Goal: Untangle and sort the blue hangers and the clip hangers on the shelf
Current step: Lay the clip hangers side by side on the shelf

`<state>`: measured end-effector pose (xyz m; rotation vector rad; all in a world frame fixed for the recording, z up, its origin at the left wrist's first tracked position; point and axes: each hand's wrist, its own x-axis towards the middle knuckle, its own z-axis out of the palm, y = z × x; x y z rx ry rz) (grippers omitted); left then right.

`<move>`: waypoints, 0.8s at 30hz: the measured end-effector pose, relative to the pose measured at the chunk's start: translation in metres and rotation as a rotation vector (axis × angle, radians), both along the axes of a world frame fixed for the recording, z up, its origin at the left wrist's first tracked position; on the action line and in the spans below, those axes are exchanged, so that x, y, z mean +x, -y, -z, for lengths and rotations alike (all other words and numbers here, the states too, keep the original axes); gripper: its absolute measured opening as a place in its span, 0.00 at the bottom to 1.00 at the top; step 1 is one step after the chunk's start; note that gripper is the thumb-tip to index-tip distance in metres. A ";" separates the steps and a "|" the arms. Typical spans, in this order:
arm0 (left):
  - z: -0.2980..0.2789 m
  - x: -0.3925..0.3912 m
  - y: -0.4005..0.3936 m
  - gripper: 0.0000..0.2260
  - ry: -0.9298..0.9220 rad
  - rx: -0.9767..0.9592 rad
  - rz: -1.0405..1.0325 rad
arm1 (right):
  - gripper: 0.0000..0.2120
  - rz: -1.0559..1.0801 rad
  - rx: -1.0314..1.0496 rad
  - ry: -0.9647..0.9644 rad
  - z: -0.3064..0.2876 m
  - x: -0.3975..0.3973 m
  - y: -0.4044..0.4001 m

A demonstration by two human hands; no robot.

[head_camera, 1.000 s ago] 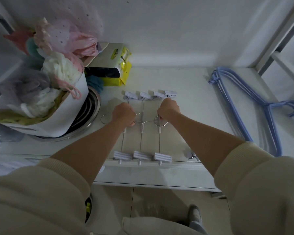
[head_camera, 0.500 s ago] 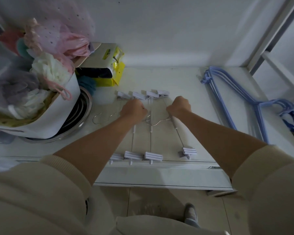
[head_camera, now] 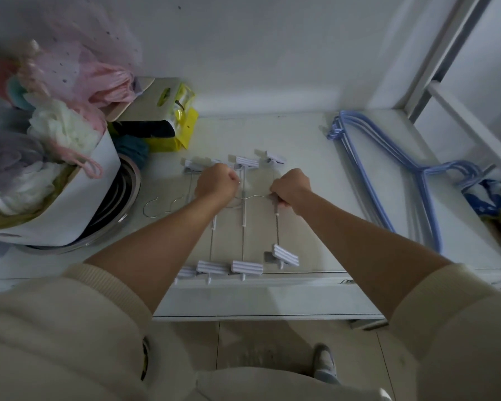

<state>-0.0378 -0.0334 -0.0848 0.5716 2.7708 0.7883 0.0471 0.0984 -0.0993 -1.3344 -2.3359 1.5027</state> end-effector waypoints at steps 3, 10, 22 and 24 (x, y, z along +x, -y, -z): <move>0.003 0.002 0.001 0.10 -0.006 0.002 0.004 | 0.12 0.023 -0.021 0.013 0.001 0.005 0.003; 0.015 0.000 0.002 0.08 0.039 0.000 -0.012 | 0.07 0.032 -0.025 0.029 0.006 0.008 0.005; 0.023 -0.005 0.004 0.07 0.045 -0.045 -0.049 | 0.06 0.009 -0.001 0.050 0.005 0.003 0.005; 0.022 -0.005 0.004 0.07 0.053 -0.042 -0.052 | 0.09 0.009 0.007 0.052 0.004 0.003 0.004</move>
